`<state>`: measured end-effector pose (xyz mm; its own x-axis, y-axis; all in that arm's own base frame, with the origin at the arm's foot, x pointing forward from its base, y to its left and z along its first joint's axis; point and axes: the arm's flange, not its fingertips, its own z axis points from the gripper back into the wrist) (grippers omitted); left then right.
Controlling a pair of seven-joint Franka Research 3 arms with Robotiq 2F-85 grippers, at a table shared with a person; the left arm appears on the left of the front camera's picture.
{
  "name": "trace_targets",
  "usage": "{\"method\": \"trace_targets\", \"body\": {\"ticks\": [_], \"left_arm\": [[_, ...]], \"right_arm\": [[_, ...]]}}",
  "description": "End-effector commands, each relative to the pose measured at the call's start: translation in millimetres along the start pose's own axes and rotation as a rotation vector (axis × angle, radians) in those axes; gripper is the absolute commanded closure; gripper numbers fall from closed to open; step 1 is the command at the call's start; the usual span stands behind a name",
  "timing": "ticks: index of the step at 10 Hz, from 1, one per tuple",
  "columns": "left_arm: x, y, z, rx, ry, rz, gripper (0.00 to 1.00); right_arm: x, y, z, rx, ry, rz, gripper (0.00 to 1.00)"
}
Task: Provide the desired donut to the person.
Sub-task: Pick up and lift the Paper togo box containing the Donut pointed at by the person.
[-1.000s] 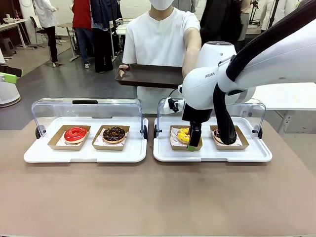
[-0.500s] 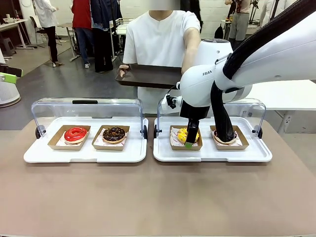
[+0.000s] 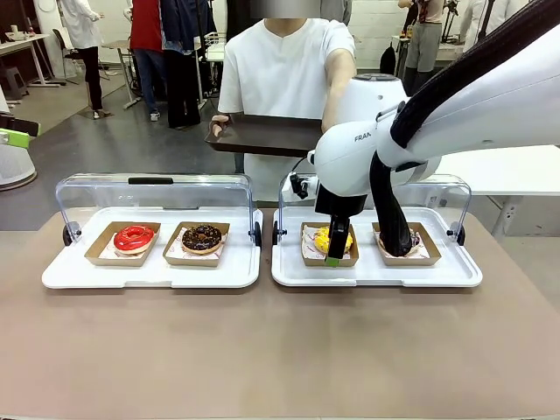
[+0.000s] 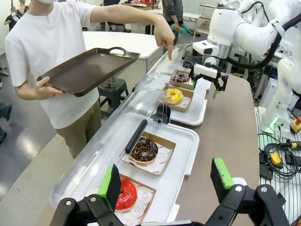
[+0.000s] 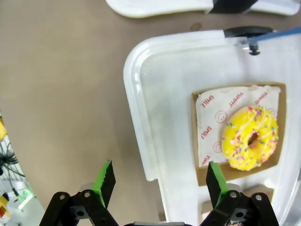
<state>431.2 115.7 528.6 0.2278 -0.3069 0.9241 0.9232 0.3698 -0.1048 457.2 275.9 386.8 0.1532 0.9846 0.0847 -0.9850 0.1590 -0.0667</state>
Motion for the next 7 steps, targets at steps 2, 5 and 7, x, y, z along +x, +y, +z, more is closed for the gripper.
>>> {"method": "trace_targets", "body": {"ticks": [2, 5, 7], "left_arm": [[1, -1, 0, 0.001, -0.008, -0.002, 0.00], [1, -1, 0, 0.001, -0.008, -0.002, 0.00], [1, -1, 0, 0.001, -0.008, -0.002, 0.00]], "right_arm": [[29, 1, -19, -0.072, 0.017, 0.056, 0.00], [36, -12, -31, -0.066, -0.007, 0.086, 0.00], [36, -25, -43, -0.051, -0.006, 0.083, 0.00]]}}
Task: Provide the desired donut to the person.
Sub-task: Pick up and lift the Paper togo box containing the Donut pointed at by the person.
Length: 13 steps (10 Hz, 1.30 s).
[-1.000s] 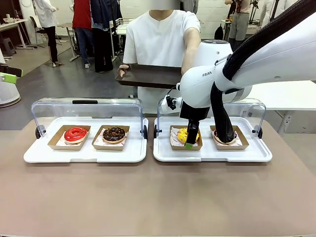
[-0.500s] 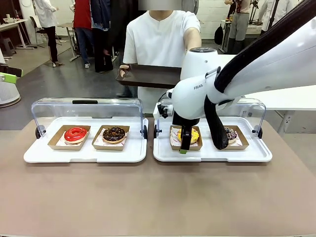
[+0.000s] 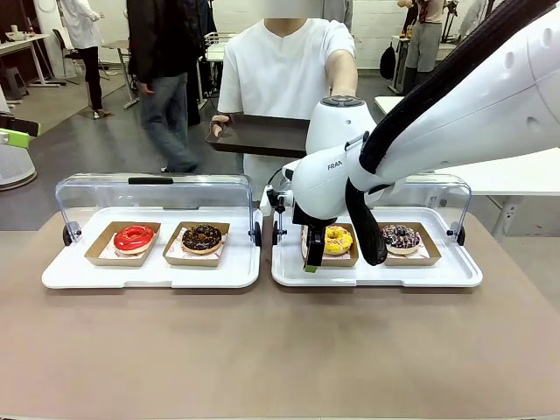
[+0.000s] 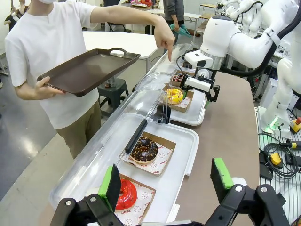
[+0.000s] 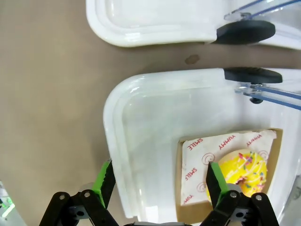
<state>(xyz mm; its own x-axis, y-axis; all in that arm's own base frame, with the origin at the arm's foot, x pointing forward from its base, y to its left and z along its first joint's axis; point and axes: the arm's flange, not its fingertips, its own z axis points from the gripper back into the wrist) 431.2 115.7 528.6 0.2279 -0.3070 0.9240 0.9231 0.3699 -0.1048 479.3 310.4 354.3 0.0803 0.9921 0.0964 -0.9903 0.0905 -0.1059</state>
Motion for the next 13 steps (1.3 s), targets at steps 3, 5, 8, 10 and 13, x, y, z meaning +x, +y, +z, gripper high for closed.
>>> {"method": "trace_targets", "body": {"ticks": [3, 5, 8, 10, 13], "left_arm": [[1, -1, 0, 0.001, -0.008, -0.002, 0.00], [1, -1, 0, 0.001, -0.008, -0.002, 0.00], [1, -1, 0, 0.001, -0.008, -0.002, 0.00], [1, -1, 0, 0.001, -0.008, -0.002, 0.00], [1, -1, 0, 0.001, -0.008, -0.002, 0.00]], "right_arm": [[1, -19, -16, -0.003, 0.016, 0.020, 0.00], [2, -19, -18, 0.002, -0.001, 0.047, 0.06], [1, -20, -19, 0.001, 0.000, 0.045, 1.00], [-1, -19, -20, 0.003, 0.005, 0.041, 1.00], [-3, -17, -21, 0.011, 0.012, 0.043, 1.00]]}}
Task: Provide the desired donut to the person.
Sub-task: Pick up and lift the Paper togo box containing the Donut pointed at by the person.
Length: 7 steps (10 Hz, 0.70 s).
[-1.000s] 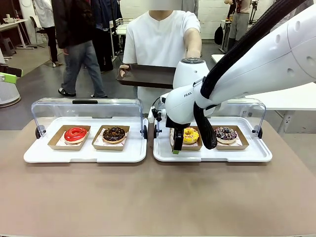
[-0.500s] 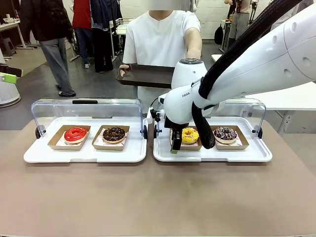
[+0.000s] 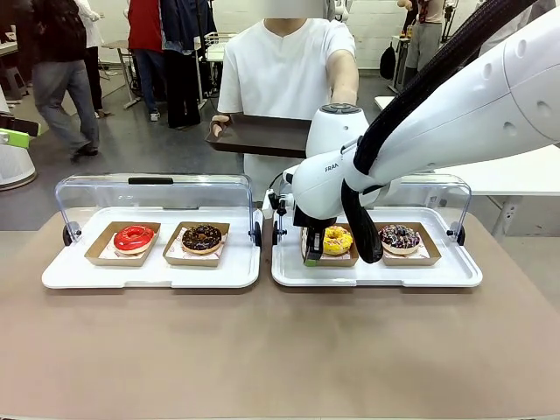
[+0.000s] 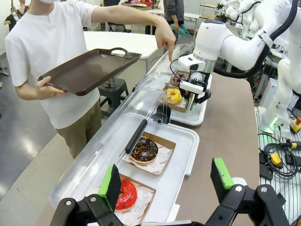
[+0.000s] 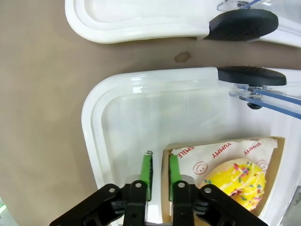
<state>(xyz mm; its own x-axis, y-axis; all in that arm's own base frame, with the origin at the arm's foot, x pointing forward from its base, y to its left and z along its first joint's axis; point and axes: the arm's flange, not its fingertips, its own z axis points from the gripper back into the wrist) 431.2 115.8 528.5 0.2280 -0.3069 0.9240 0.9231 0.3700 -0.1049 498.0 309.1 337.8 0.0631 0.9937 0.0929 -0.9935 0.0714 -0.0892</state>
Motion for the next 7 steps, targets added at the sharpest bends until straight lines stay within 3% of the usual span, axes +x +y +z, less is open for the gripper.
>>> {"method": "trace_targets", "body": {"ticks": [1, 7], "left_arm": [[1.0, -0.6, 0.4, 0.001, -0.008, -0.002, 0.00], [1.0, -0.6, 0.4, 0.001, -0.008, -0.002, 0.00]], "right_arm": [[-1.8, 0.0, -2.4, -0.006, 0.010, 0.026, 1.00], [1.9, 6.3, 5.4, -0.036, 0.042, 0.012, 1.00]]}}
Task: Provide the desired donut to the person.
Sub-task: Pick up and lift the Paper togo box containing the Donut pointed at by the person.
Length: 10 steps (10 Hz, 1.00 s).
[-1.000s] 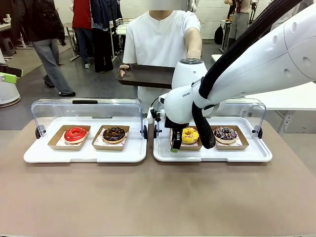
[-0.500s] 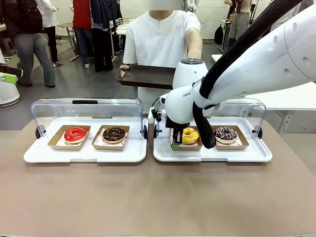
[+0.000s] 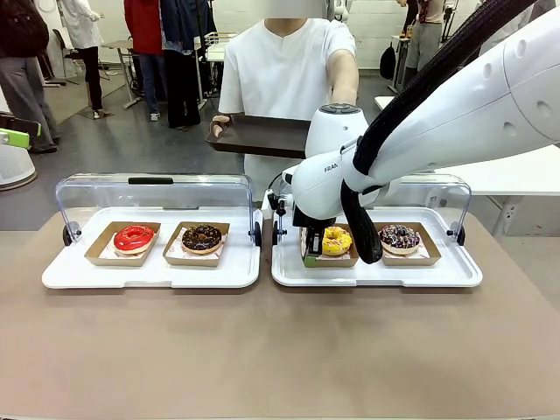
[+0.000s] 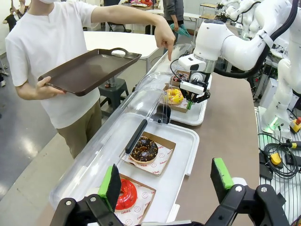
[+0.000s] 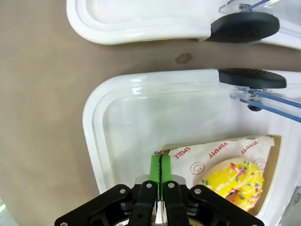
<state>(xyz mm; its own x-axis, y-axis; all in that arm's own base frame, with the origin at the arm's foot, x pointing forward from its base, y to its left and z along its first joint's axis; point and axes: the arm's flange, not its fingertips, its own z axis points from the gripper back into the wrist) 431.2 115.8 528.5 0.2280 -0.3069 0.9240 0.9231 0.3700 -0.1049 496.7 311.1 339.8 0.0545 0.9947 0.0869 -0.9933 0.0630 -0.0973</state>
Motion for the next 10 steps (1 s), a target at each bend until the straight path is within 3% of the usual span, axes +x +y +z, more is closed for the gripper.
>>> {"method": "trace_targets", "body": {"ticks": [1, 6, 10], "left_arm": [[1, -1, 0, 0.001, -0.008, -0.002, 0.00], [1, -1, 0, 0.001, -0.008, -0.002, 0.00], [1, -1, 0, 0.001, -0.008, -0.002, 0.00]], "right_arm": [[7, 9, 18, -0.037, 0.077, -0.031, 1.00], [46, 33, 118, -0.071, 0.187, -0.054, 1.00], [84, 47, 224, -0.062, 0.190, -0.074, 1.00]]}}
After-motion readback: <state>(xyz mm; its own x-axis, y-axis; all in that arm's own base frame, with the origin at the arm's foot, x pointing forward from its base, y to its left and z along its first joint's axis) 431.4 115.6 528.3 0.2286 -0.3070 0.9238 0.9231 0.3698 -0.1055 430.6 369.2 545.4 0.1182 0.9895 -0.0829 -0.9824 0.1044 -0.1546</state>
